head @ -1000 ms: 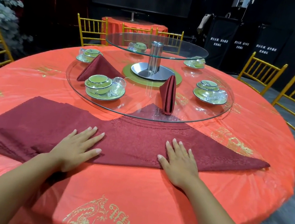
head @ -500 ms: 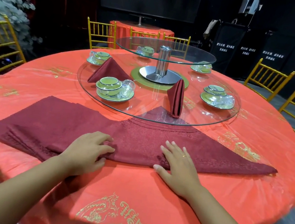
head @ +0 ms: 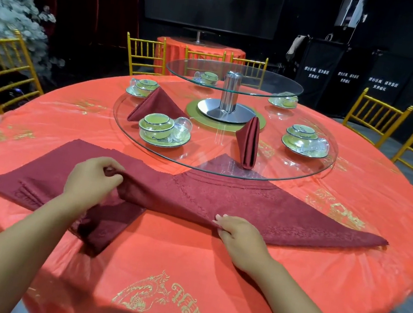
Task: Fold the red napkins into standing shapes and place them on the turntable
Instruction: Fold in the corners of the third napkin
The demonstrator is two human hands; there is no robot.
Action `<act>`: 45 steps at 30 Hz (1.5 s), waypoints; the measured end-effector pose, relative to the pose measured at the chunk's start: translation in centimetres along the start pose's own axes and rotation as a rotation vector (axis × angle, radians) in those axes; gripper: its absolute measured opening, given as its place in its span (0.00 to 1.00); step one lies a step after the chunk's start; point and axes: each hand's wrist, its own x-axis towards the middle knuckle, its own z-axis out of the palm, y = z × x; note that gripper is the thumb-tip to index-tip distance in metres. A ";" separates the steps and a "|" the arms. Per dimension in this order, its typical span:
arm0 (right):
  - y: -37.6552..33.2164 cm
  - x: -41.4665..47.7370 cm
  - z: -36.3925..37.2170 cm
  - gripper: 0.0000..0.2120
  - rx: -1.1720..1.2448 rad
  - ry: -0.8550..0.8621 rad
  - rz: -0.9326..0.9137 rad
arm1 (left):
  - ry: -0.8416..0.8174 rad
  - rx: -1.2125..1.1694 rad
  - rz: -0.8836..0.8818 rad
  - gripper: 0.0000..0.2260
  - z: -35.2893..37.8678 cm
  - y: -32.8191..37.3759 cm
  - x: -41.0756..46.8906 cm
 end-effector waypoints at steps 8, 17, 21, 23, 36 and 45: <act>1.1 -4.2 -5.5 0.06 0.626 -0.465 0.218 | -0.038 -0.821 -0.237 0.17 2.4 4.1 0.9; 0.6 -5.4 -3.2 0.12 0.324 0.066 0.099 | -0.146 -0.512 -0.229 0.20 9.9 8.4 2.6; 0.5 -5.7 -2.4 0.15 0.233 0.154 0.063 | -0.177 -0.240 -0.168 0.20 11.6 8.5 3.2; 0.4 -5.8 -2.2 0.17 0.222 0.155 0.047 | -0.187 -0.135 -0.132 0.19 12.2 8.4 3.3; 1.6 -5.7 -0.8 0.31 -0.329 -0.117 -0.159 | -0.172 0.153 -0.053 0.29 14.7 7.5 3.7; 2.1 -5.8 -0.6 0.37 -0.311 -0.152 -0.201 | -0.105 -0.025 -0.012 0.27 15.8 7.0 3.8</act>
